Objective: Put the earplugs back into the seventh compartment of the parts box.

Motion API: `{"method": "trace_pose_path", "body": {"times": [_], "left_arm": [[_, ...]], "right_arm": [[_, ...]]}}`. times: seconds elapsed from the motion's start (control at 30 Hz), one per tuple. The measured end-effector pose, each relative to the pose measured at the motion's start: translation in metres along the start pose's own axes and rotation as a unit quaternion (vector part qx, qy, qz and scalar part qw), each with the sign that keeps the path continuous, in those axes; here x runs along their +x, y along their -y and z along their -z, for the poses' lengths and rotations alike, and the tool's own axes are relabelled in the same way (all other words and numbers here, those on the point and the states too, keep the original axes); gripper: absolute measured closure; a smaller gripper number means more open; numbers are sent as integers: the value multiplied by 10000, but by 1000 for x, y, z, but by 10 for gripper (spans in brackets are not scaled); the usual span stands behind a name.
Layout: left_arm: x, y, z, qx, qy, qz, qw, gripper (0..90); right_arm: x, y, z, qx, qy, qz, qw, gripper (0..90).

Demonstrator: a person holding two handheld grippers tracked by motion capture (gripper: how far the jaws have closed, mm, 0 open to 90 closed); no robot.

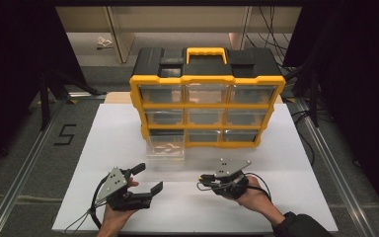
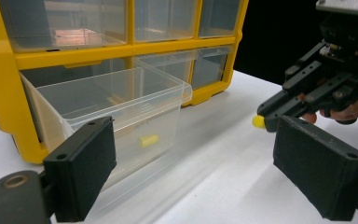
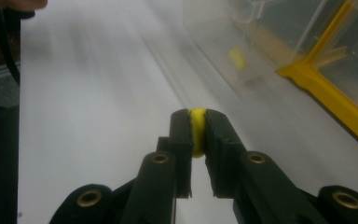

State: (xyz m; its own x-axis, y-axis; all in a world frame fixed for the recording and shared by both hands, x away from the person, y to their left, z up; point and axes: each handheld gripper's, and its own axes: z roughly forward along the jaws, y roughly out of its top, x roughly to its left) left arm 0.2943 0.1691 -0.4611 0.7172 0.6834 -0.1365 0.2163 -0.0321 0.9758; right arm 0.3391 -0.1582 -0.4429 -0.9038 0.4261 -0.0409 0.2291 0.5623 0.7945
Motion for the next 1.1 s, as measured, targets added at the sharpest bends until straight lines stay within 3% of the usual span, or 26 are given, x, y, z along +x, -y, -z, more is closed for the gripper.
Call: {"method": "trace_pose_path", "body": {"times": [0.23,0.3,0.43,0.67,0.83,1.1], "left_arm": [[0,0,0,-5,2,-6,10000,127],[0,0,-1,1,3,-16,10000,127],[0,0,-2,18,12,-13,10000,127],[0,0,-2,0,13,0,10000,127],[0,0,-1,-17,13,6,10000,126],[0,0,-1,-22,15,2,10000,127]], "right_arm": [[-1,-10,0,-317,108,-104,9994,819],[1,-19,4,-579,-67,-291,9979,818],[4,-29,4,-750,-9,-244,9969,817],[-11,-56,-11,-1029,130,-459,9935,814],[-13,-68,-17,-1123,209,-424,9926,812],[-23,-79,-30,-1229,291,-588,9902,806]]}}
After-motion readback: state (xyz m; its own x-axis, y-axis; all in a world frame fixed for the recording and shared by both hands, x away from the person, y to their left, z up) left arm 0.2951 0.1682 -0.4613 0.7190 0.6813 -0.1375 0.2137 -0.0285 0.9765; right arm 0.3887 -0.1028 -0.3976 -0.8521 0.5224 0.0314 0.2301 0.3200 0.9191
